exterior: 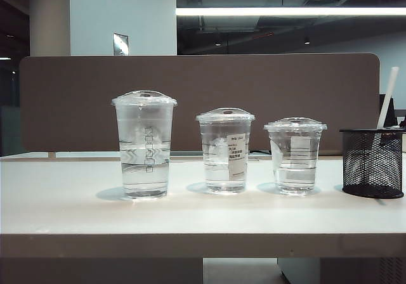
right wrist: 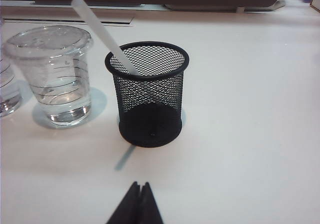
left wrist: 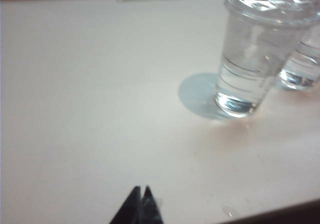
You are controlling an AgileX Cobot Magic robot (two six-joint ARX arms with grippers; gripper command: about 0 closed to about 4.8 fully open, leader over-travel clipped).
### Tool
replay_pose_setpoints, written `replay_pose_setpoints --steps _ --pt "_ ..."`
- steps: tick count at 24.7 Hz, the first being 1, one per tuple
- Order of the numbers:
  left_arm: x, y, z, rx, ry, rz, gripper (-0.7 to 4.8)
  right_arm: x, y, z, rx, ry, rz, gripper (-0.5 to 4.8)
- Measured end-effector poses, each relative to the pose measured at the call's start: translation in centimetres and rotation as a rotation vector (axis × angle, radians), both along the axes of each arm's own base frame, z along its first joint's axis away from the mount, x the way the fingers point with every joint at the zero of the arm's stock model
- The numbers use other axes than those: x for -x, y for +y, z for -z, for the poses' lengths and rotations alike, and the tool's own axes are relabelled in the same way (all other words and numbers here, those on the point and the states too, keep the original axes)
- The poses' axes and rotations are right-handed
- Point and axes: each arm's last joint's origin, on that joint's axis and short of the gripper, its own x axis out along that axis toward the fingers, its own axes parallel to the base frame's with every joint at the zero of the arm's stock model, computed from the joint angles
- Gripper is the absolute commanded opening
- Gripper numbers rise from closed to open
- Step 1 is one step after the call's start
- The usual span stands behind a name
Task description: Pick up the straw and insert it into the large coffee cup.
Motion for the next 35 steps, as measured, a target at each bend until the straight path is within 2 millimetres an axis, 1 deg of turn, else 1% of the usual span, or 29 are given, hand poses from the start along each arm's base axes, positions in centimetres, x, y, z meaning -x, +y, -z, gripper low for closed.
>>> replay_pose_setpoints --steps 1,2,3,4,5,6,7,8,9,10,11,12,13,14,15,16,18,20,23,26,35 --pt "0.1 0.0 -0.8 -0.005 0.028 0.007 -0.02 0.0 0.0 0.0 0.000 0.000 0.000 -0.01" --pt "0.4 -0.1 -2.2 -0.013 0.067 0.018 -0.02 0.0 0.0 0.0 0.000 0.000 0.000 -0.01" --pt "0.7 -0.1 -3.2 -0.018 0.091 0.024 -0.02 0.0 0.0 0.0 0.000 0.000 0.000 -0.01" --pt "0.9 -0.1 -5.0 -0.020 0.076 0.022 -0.02 0.0 0.0 0.0 0.000 -0.001 0.000 -0.01" --pt "1.1 0.0 -5.9 -0.014 0.039 0.019 -0.02 0.0 0.0 0.0 0.000 0.000 0.000 -0.01" --pt "1.7 0.1 -7.5 -0.005 0.013 0.033 -0.02 0.0 0.0 0.0 0.000 0.000 0.000 -0.01" --pt "2.1 0.1 -8.7 0.004 -0.012 0.051 -0.02 0.0 0.0 0.0 0.000 0.000 0.000 -0.01" --pt "3.1 0.1 -11.0 0.018 -0.067 0.089 -0.02 0.0 0.0 0.0 0.000 0.000 0.000 -0.01" --pt "3.5 0.1 -12.3 0.027 -0.103 0.111 -0.02 0.0 0.0 0.0 0.000 0.000 0.000 -0.01" --pt "4.4 0.2 -14.3 0.041 -0.157 0.136 -0.02 0.0 0.0 0.0 0.000 0.000 0.000 -0.01" --pt "4.9 0.3 -15.1 0.054 -0.164 0.147 -0.02 0.0 0.0 0.0 0.000 0.000 0.000 -0.01" --pt "6.2 0.5 -16.7 0.108 -0.168 0.193 -0.02 0.0 0.0 0.0 0.000 0.000 0.000 -0.01" --pt "7.0 0.7 -17.6 0.148 -0.177 0.235 -0.02 0.0 0.0 0.0 0.000 0.000 0.000 -0.01" --pt "8.2 0.9 -18.7 0.215 -0.180 0.315 -0.02 0.0 0.0 0.0 0.000 0.000 0.000 -0.01" --pt "8.8 1.0 -19.0 0.239 -0.166 0.360 -0.02 0.0 0.0 0.0 0.000 0.000 0.000 -0.01" --pt "9.5 1.2 -19.1 0.252 -0.108 0.453 -0.02 0.0 0.0 0.0 0.000 0.000 0.000 -0.01" --pt "9.9 1.1 -18.6 0.252 -0.038 0.539 -0.02 0.0 0.0 0.0 0.000 0.000 0.000 -0.01" --pt "10.1 1.1 -18.1 0.236 0.015 0.579 -0.02 0.0 0.0 0.0 0.000 0.000 0.000 -0.01" --pt "10.2 1.2 -17.6 0.191 0.050 0.577 -0.02 0.0 0.0 0.0 0.000 0.000 0.000 -0.01" --pt "10.1 1.2 -17.3 0.154 0.045 0.531 -0.02 0.0 0.0 0.0 0.000 0.000 0.000 -0.01" --pt "10.0 1.2 -17.4 0.148 0.037 0.527 -0.02 0.0 0.0 0.0 0.000 0.000 0.000 -0.01"
